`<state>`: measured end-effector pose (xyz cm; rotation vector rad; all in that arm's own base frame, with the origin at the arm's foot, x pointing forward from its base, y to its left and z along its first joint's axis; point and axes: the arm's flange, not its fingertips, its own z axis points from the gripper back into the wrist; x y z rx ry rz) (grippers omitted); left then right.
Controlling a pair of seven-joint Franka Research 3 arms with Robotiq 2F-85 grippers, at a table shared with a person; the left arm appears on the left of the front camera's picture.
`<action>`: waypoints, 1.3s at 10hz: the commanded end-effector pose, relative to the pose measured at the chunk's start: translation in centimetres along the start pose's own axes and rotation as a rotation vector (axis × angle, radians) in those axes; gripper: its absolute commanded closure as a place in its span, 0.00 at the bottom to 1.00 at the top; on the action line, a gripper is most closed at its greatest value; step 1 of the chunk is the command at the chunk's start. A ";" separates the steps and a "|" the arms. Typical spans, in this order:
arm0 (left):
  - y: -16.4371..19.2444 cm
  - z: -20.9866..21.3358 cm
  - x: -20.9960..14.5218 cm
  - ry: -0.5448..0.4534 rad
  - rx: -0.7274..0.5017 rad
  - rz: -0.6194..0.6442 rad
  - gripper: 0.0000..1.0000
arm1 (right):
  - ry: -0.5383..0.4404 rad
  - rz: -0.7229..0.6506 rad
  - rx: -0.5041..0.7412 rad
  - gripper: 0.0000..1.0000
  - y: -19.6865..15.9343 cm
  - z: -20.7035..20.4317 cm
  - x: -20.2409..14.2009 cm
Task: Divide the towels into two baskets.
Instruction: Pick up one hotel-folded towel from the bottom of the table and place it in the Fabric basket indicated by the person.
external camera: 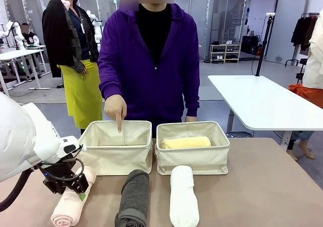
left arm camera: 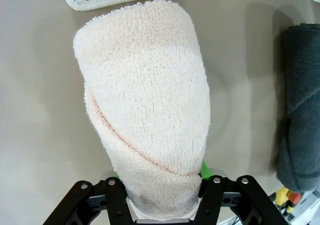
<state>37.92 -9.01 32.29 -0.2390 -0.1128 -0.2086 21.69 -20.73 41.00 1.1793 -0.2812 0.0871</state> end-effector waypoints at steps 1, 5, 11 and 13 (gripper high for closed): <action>0.6 -0.2 -6.2 -0.013 -0.056 0.009 0.72 | -0.009 0.020 0.006 0.00 0.2 0.0 0.1; 0.0 0.0 0.0 0.000 0.000 0.000 0.72 | -0.009 0.020 0.006 0.00 0.2 0.0 0.1; -3.8 6.3 -0.8 0.071 0.010 -0.401 0.60 | -0.009 0.020 0.006 0.00 0.2 0.0 0.1; -5.7 7.1 -0.9 0.131 0.018 -0.524 0.60 | -0.009 0.020 0.006 0.00 0.2 0.0 0.1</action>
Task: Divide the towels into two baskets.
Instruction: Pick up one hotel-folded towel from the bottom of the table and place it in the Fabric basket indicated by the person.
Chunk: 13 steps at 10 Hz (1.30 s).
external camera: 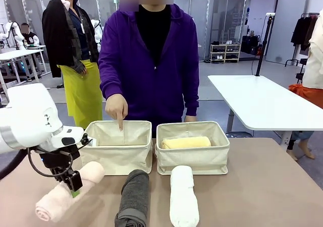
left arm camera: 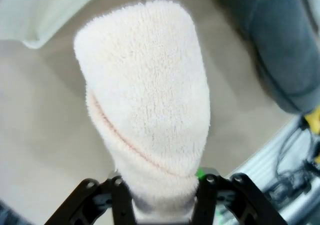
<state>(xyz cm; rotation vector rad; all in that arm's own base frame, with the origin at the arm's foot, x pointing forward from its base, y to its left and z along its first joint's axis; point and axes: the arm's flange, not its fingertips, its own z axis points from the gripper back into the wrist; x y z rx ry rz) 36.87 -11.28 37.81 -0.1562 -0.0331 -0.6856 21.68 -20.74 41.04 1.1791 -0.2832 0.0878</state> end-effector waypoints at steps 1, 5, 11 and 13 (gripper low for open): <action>-3.4 3.1 -0.3 0.003 0.038 -0.163 0.60 | -0.008 0.018 0.006 0.00 0.2 0.0 0.1; -7.5 10.2 2.4 -0.185 0.445 -0.623 0.60 | -0.008 0.018 0.006 0.00 0.2 0.0 0.1; -7.4 13.0 7.8 -0.197 0.652 -0.773 0.60 | -0.008 0.018 0.006 0.00 0.2 0.0 0.1; -7.4 13.0 7.8 -0.197 0.652 -0.773 0.60 | -0.008 0.018 0.006 0.00 0.2 0.0 0.1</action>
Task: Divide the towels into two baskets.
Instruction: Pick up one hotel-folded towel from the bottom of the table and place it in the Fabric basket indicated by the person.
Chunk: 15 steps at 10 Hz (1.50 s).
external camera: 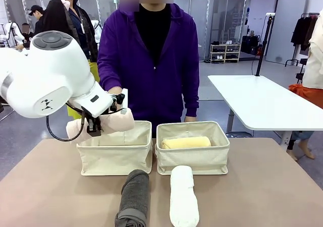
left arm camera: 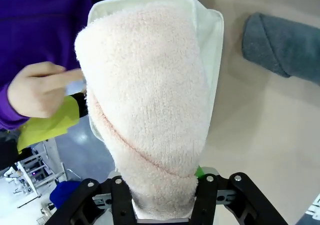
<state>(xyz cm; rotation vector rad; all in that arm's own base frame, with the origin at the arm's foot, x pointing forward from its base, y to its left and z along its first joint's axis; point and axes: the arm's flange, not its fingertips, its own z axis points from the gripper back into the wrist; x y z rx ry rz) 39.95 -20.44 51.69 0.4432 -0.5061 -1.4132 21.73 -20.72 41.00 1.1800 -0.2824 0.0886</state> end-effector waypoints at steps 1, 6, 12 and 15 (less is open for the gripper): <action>0.3 -0.8 0.2 0.006 -0.010 -0.003 0.60 | -0.009 0.018 0.005 0.00 0.2 0.0 0.1; 5.8 -11.6 1.8 -0.042 -0.039 -0.278 0.60 | -0.009 0.018 0.005 0.00 0.2 0.0 0.1; 8.6 -19.9 4.0 0.064 -0.045 -0.285 0.60 | -0.009 0.018 0.005 0.00 0.2 0.0 0.1; 8.3 -19.5 3.7 0.036 -0.033 -0.279 0.00 | -0.009 0.018 0.005 0.00 0.2 0.0 0.1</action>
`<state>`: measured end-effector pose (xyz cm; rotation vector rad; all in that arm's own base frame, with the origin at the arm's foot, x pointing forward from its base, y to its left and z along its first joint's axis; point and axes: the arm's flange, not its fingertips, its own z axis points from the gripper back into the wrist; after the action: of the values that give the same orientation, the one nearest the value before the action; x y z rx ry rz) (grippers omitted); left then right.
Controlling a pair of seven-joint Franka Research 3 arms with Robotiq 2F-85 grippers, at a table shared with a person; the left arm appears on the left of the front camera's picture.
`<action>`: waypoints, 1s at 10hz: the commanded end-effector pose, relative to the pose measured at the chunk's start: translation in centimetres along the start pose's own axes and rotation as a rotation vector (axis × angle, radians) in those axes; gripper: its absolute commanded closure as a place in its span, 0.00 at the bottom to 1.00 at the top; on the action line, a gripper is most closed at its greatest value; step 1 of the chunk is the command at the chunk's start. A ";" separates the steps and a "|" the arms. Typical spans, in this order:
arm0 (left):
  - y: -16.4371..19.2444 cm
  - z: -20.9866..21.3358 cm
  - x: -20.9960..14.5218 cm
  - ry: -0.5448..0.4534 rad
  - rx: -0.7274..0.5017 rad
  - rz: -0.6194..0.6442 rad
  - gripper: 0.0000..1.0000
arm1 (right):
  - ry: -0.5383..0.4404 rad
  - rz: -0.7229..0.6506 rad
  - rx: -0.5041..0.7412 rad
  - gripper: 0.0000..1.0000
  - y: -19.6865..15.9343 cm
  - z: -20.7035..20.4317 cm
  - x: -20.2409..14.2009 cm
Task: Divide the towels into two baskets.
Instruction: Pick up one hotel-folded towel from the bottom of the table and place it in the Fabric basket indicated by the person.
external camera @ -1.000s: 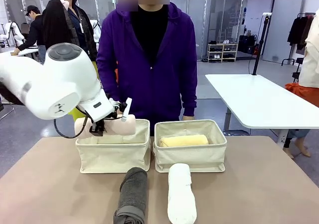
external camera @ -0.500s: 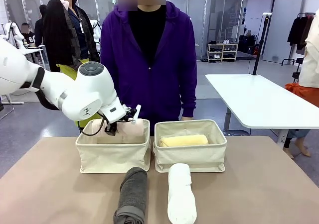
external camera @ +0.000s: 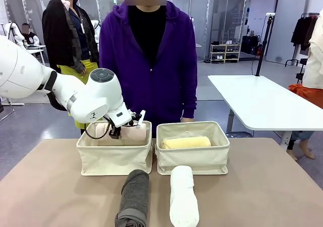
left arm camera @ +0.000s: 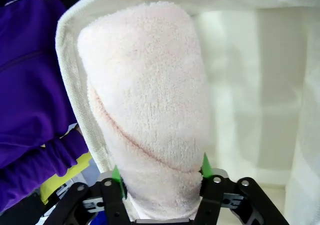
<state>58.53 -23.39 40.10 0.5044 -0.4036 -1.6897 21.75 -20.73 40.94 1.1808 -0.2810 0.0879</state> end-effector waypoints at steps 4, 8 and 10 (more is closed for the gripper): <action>-0.5 1.9 0.0 0.020 0.016 0.053 0.00 | -0.010 0.019 0.005 0.00 0.3 0.0 0.1; 0.3 1.0 0.3 -0.006 0.015 0.023 0.00 | -0.010 0.019 0.005 0.00 0.3 0.0 0.1; 0.3 1.0 0.3 -0.006 0.015 0.023 0.00 | -0.010 0.019 0.005 0.00 0.3 0.0 0.1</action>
<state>57.81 -24.21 40.76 0.4897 -0.4273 -1.6525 21.75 -20.73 40.94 1.1808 -0.2815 0.0881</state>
